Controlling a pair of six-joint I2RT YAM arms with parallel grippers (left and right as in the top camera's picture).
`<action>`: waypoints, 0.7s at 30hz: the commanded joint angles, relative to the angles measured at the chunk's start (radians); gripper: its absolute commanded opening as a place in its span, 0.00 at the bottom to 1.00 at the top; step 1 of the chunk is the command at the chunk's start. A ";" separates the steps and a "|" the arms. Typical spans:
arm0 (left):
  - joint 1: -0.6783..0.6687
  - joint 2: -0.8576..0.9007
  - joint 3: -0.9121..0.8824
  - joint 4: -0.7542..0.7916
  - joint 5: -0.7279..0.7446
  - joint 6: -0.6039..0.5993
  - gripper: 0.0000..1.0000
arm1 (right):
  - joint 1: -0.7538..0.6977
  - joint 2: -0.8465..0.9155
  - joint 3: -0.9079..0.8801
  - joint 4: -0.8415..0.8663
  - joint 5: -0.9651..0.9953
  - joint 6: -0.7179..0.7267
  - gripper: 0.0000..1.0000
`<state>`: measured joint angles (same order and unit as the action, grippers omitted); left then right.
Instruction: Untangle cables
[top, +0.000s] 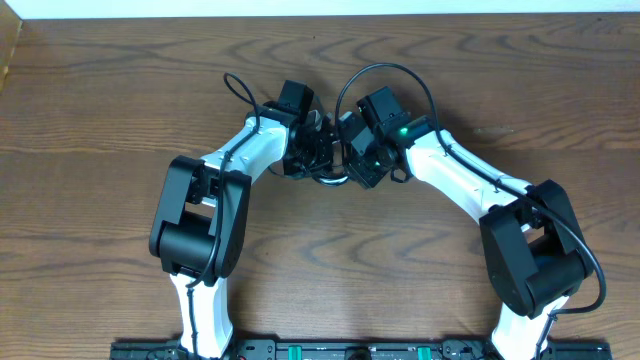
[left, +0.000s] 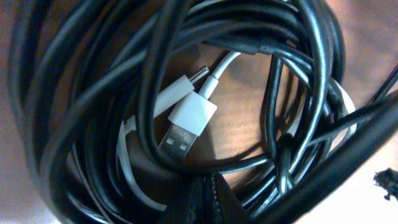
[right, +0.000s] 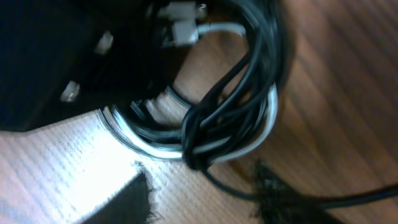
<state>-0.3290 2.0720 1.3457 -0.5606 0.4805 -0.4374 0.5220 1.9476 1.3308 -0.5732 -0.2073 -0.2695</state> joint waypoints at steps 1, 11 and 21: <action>0.005 0.023 -0.005 -0.047 -0.017 0.025 0.07 | 0.004 -0.010 -0.004 0.008 -0.009 -0.076 0.28; 0.005 0.023 -0.005 -0.107 -0.014 0.025 0.07 | 0.010 0.003 -0.005 -0.032 -0.040 -0.232 0.35; 0.005 0.023 -0.005 -0.114 0.030 0.024 0.07 | 0.043 0.023 -0.005 -0.040 -0.045 -0.316 0.37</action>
<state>-0.3290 2.0720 1.3487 -0.6579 0.5194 -0.4221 0.5552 1.9568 1.3308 -0.6102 -0.2398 -0.5430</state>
